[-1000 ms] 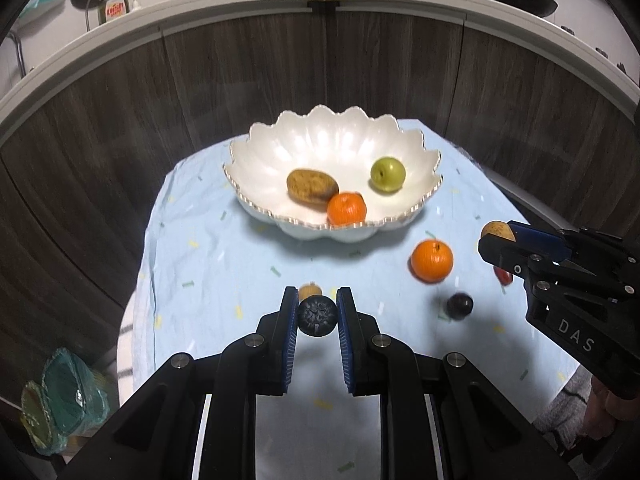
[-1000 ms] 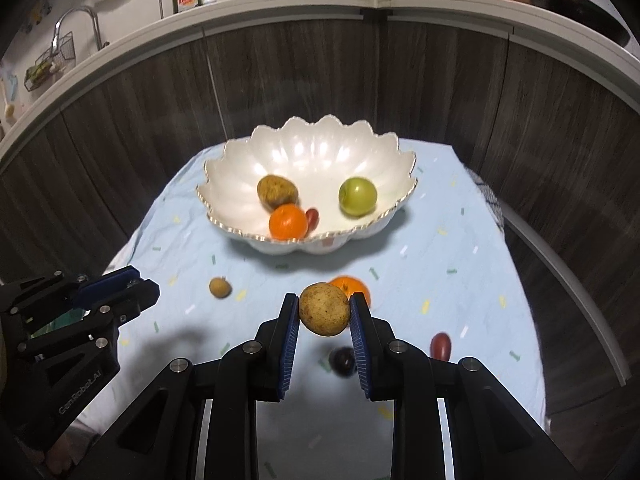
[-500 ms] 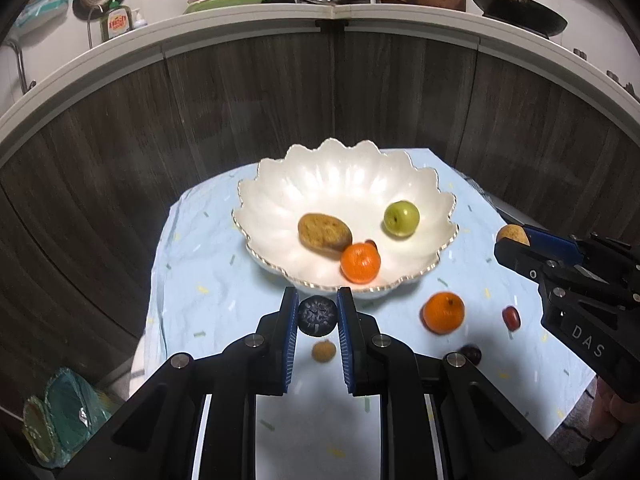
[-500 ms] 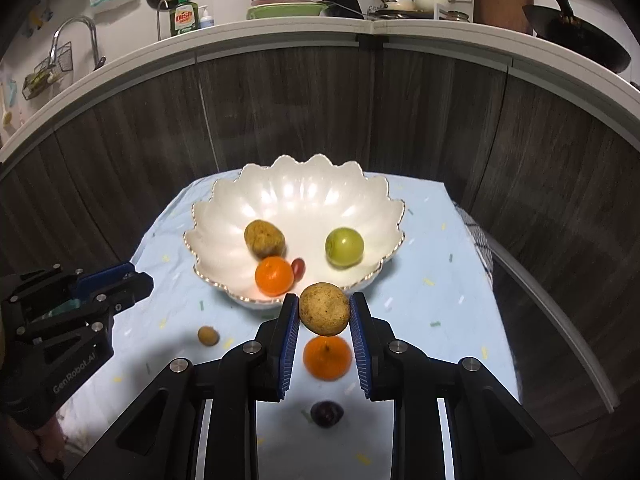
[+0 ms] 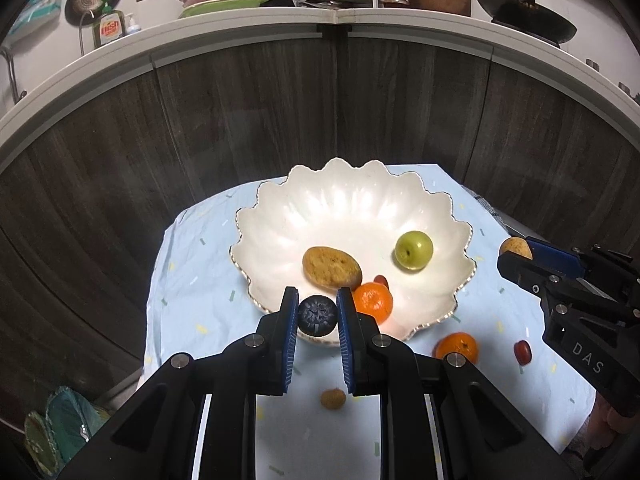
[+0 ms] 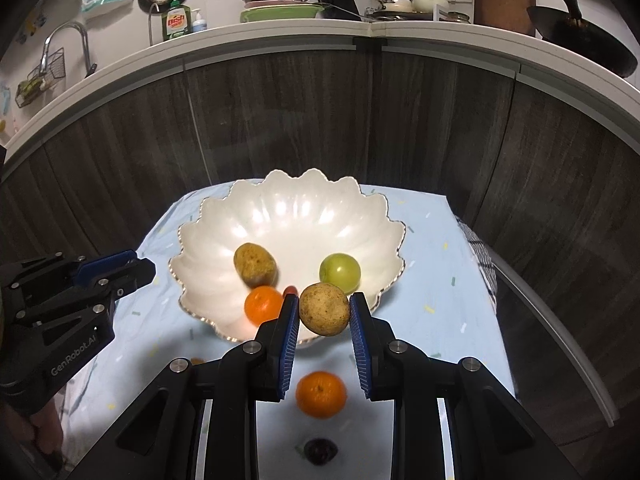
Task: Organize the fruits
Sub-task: 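Lift the plum with the left gripper while the right gripper carries the yellow fruit over the bowl, then open the left gripper over the bowl while the right gripper releases the yellow fruit into it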
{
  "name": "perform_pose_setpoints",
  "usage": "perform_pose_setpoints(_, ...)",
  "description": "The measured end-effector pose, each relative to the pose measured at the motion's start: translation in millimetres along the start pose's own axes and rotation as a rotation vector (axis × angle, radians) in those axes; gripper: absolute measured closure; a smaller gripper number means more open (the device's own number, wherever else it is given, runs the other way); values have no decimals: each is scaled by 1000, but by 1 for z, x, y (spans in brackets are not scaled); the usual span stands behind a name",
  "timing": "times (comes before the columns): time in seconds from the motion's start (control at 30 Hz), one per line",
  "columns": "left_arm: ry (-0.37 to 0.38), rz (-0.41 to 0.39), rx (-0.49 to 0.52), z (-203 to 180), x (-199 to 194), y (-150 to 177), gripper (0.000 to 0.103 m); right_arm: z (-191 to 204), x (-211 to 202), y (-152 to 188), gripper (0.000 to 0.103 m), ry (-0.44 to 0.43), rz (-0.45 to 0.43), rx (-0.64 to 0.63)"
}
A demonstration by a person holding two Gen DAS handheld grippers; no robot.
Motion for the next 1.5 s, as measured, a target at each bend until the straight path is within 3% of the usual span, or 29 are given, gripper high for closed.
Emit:
perform_pose_setpoints(0.97,-16,29,-7,7,97,-61,83,-42,94,-51,76,34,38,57)
perform_pose_setpoints(1.5,-21,88,-37,14,135,-73,82,-50,131,-63,76,29,93,84)
Point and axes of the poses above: each gripper's, at about its wrist camera, not at the fingertips, and x roughly the way its jaws point, z to its left, y to its underside, the point moved 1 cm from there along x, roughly the way its jaws point, and after that the axes turned 7 degrees about -x, right-handed, at the moved point
